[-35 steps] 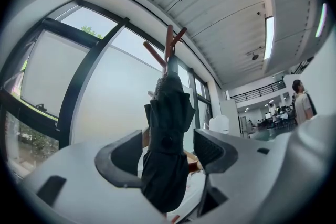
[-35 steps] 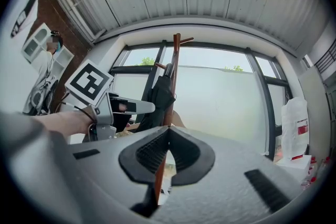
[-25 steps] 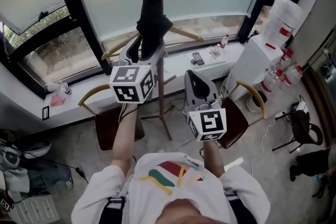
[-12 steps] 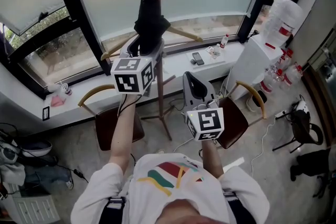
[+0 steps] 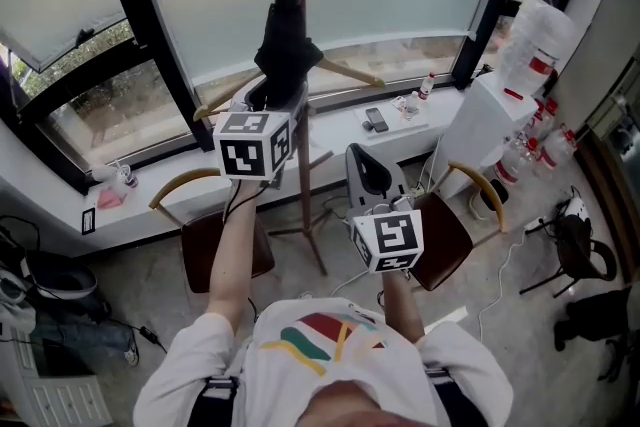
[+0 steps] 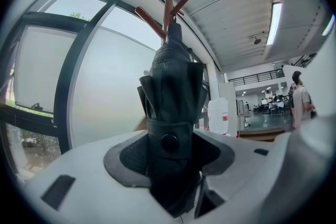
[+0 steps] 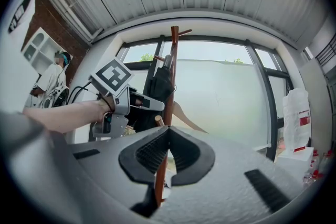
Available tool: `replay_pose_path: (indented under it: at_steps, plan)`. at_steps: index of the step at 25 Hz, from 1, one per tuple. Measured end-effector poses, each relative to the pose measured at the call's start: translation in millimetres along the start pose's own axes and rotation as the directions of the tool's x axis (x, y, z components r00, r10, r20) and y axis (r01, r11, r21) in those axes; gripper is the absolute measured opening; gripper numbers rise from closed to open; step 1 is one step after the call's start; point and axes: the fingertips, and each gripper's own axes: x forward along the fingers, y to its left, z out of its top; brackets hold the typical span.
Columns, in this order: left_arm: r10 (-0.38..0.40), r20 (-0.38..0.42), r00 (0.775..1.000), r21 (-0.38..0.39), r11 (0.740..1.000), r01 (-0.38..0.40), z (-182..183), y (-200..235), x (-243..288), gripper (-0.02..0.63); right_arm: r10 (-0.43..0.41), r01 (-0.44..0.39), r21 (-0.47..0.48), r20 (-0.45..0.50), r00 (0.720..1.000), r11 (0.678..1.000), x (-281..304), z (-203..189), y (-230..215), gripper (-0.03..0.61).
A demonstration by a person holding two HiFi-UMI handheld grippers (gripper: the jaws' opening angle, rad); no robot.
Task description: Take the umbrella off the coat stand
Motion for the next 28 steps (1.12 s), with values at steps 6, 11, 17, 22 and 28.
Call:
replay_pose_path:
  at_steps: [6,11,17,22,28]
  plan:
    - [0.028,-0.013,1.000,0.002,1.000,-0.028,0,1,-4,0.212,0.014,-0.014,-0.014,0.004,1.000,1.000,0,4,0,0.000]
    - [0.064,-0.014,0.998,0.026,0.998,-0.064,1,3,-13,0.207,0.024,-0.024,-0.029,0.008,1.000,0.999,-2,9,0,0.000]
    - [0.093,0.001,0.996,0.051,0.994,-0.093,10,2,-26,0.207,0.040,-0.039,-0.038,0.015,0.999,0.999,-7,14,4,0.000]
    - [0.112,0.015,0.994,0.060,0.992,-0.113,22,4,-35,0.207,0.056,-0.055,-0.049,0.026,0.998,0.997,-11,19,9,0.000]
    - [0.127,0.035,0.991,0.069,0.989,-0.129,34,6,-42,0.207,0.067,-0.065,-0.055,0.027,0.997,0.996,-13,22,12,0.000]
